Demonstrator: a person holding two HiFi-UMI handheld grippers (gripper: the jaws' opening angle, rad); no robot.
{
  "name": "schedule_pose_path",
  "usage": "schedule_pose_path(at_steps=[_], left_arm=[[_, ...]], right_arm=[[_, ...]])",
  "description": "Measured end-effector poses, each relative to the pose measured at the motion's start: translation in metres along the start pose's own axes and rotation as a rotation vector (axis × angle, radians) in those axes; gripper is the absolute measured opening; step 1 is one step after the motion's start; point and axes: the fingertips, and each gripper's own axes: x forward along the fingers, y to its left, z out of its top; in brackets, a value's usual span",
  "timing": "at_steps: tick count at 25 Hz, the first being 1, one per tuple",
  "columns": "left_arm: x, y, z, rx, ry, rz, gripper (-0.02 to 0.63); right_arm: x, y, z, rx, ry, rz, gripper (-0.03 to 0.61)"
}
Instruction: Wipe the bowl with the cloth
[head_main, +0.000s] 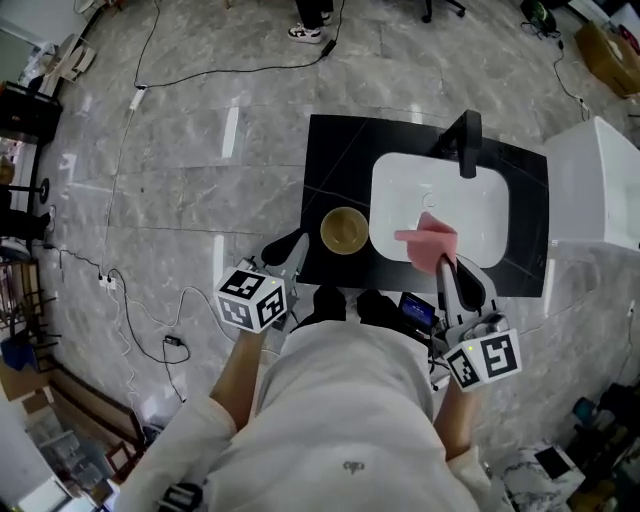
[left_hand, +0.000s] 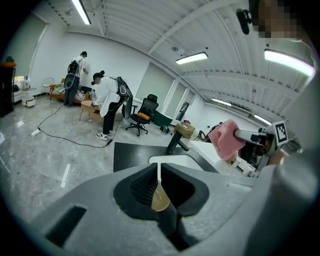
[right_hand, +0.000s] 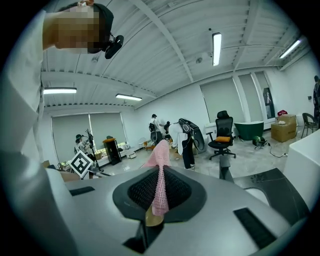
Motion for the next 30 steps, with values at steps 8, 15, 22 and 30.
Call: schedule_pose_path(at_steps=[8, 15, 22, 30], left_arm=[[0.031, 0.029, -0.037, -0.091, 0.115, -0.085, 0.015], [0.060, 0.043, -0.075, -0.223, 0.203, -0.142, 0.109], [0.085, 0.053, -0.104, -0.297, 0.267, -0.155, 0.109], [0.104, 0.061, -0.124, -0.354, 0.323, -0.142, 0.109]], right_arm=[[0.024, 0.025, -0.024, -0.022, 0.060, -0.027, 0.015], [0.047, 0.039, -0.060, -0.046, 0.149, -0.016, 0.015], [0.076, 0.045, -0.097, -0.059, 0.237, 0.004, 0.015], [0.105, 0.045, -0.132, -0.031, 0.306, 0.013, 0.015]])
